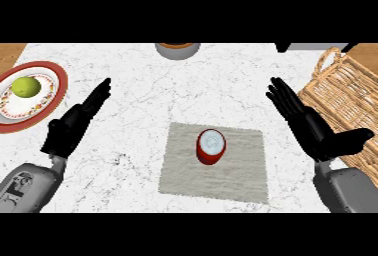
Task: Pick the can from the placemat and place it in the basket
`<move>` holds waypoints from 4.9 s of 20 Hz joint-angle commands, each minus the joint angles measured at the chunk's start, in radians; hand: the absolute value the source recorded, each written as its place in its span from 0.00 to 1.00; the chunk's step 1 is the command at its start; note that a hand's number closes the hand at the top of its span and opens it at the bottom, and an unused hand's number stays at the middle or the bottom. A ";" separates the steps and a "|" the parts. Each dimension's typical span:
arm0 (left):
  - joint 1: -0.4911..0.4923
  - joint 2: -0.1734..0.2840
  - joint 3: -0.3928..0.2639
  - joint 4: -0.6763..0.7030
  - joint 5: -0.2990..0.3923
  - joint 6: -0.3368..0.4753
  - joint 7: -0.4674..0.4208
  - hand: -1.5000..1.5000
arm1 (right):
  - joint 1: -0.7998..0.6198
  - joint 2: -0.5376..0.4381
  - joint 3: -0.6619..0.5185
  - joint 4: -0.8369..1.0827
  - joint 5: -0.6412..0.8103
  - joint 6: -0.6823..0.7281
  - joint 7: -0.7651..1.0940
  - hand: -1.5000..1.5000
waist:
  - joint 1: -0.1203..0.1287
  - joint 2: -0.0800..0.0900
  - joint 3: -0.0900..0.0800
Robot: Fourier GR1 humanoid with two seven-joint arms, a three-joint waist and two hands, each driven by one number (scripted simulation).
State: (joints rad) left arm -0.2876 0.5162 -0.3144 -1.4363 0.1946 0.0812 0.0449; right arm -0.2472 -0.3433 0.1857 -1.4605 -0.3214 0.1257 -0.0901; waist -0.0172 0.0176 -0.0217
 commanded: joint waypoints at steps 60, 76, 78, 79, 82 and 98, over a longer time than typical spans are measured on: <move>0.097 -0.106 0.271 0.050 0.052 0.015 0.144 0.50 | -0.474 -0.072 0.037 -0.035 0.557 0.738 -0.036 0.00 | 0.031 -0.014 0.023; 0.084 -0.123 0.336 0.095 0.012 -0.051 0.114 0.50 | -0.355 0.173 0.211 0.216 0.890 0.448 -0.216 0.00 | 0.025 -0.016 0.022; 0.009 -0.118 0.368 0.127 0.028 -0.048 0.154 0.50 | -0.368 0.144 0.211 0.249 0.919 0.462 -0.244 0.00 | 0.021 -0.016 0.022; 0.111 -0.141 0.322 0.000 -0.005 -0.028 0.172 0.50 | -0.428 0.170 0.187 0.296 0.926 0.474 -0.235 0.00 | 0.029 -0.017 0.022; 0.083 -0.135 0.362 0.063 0.004 -0.052 0.149 0.50 | -0.417 0.148 0.207 0.353 0.989 0.449 -0.306 0.00 | 0.026 -0.017 0.022; 0.026 -0.144 0.424 0.068 -0.030 -0.099 0.232 0.50 | -0.434 0.145 0.107 0.400 1.026 0.548 -0.461 0.00 | 0.017 -0.018 0.022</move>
State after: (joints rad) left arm -0.2067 0.3443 0.0748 -1.3889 0.1482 0.0068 0.2216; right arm -0.6709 -0.1791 0.3174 -1.0290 0.7241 0.5772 -0.5186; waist 0.0050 0.0003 0.0001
